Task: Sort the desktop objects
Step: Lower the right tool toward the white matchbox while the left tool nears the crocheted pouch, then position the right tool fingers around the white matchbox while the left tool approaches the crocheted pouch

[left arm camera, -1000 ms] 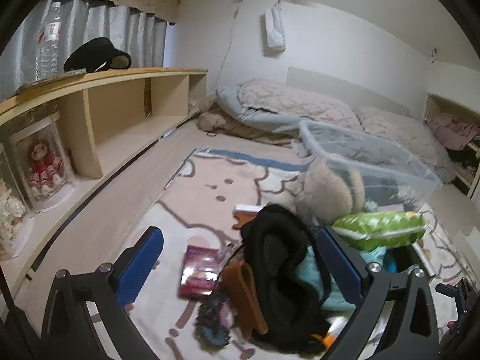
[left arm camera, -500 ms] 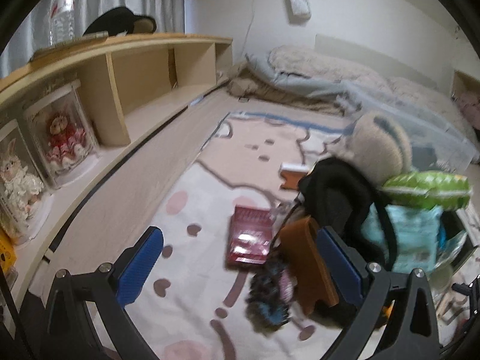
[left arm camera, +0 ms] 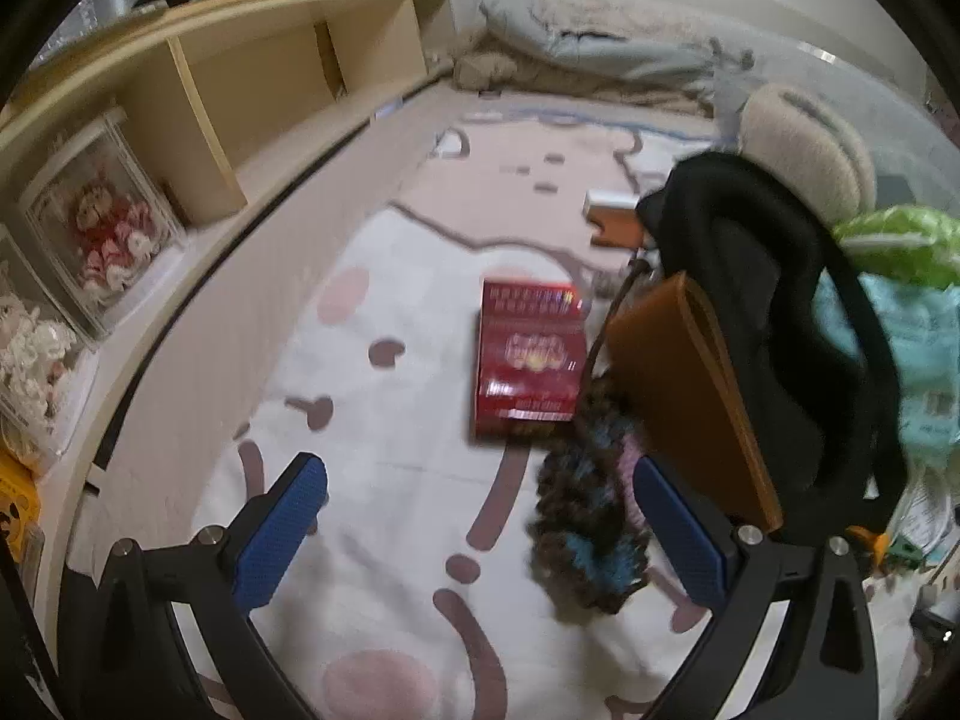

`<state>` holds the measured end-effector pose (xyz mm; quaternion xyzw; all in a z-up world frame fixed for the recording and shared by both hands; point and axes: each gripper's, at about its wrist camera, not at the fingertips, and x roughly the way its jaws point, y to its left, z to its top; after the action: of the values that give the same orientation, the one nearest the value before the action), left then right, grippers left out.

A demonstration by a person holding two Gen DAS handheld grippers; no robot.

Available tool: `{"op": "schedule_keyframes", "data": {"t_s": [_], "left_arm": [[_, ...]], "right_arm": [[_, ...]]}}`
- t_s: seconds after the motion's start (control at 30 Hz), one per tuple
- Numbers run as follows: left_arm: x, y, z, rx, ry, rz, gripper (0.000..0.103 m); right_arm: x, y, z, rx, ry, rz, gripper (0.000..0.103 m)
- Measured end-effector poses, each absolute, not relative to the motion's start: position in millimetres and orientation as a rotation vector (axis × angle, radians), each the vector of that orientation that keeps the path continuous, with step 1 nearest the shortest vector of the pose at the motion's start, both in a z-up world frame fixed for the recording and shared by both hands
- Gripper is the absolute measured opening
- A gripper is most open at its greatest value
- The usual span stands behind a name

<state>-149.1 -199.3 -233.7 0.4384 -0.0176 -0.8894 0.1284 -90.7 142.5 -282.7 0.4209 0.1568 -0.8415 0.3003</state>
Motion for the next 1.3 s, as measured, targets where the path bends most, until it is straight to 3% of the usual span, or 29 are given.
{"op": "schedule_keyframes", "data": {"t_s": [0.2,0.7,1.2,1.3], "left_arm": [[-153,-197,-249,1.361,-0.046,-2.576,0.103],[-161,-192,-269,1.436,-0.268,-2.44,0.103],[-153,-231,-261,1.339,-0.188,-2.31,0.103],[-151,-240,-261,1.339,-0.127,-2.298,0.103]], "right_arm": [[-88,146,-283,1.119,0.409,-2.23,0.103],[-87,163,-278,1.174,0.375,-2.161,0.103],[-114,203,-247,1.234,0.063,-2.381,0.103],[-115,200,-258,1.288,0.127,-2.385,0.103]]}}
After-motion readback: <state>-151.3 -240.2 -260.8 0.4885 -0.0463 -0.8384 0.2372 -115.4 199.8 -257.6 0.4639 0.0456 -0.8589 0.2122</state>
